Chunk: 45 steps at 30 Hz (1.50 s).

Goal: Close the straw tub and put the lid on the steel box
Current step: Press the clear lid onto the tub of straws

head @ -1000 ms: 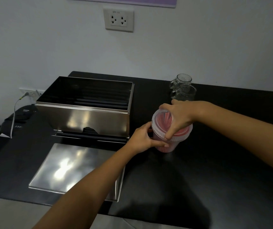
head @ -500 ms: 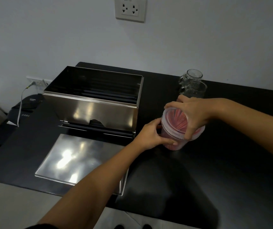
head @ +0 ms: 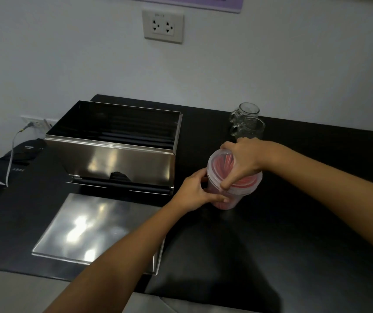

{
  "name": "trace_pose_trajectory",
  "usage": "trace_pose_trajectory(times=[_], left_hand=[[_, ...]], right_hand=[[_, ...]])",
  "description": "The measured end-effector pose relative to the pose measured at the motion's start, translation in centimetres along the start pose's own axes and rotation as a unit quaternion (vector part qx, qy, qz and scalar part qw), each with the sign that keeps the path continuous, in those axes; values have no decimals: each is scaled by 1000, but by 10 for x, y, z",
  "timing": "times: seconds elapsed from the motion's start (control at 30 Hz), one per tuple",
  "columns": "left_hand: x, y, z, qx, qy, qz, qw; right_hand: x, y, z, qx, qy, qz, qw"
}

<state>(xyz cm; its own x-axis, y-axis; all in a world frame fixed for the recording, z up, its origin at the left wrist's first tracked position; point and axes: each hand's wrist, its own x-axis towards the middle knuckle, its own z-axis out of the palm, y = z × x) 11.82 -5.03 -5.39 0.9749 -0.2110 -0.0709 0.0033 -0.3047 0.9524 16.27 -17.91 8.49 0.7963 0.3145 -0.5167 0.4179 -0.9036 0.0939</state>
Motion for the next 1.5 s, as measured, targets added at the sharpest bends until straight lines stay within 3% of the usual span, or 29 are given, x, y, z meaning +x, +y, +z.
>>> trace_pose_trajectory(times=[0.2, 0.4, 0.63, 1.13, 1.33, 1.5], left_hand=[[1, 6, -4, 17, -16, 5, 1000], [1, 2, -1, 13, -3, 11, 1000], [0, -1, 2, 5, 12, 5, 1000], [-15, 10, 4, 56, 6, 14, 998], [-37, -2, -3, 77, -19, -28, 996], [-54, -9, -22, 96, -50, -5, 994]], right_hand=[[-6, 13, 7, 3, -23, -29, 999], [-11, 18, 16, -3, 64, -67, 996], [-10, 16, 21, 5, 104, -50, 993], [-8, 20, 29, 90, 47, -51, 994], [-14, 22, 29, 134, 41, -51, 989], [-29, 21, 25, 181, 69, -6, 981]])
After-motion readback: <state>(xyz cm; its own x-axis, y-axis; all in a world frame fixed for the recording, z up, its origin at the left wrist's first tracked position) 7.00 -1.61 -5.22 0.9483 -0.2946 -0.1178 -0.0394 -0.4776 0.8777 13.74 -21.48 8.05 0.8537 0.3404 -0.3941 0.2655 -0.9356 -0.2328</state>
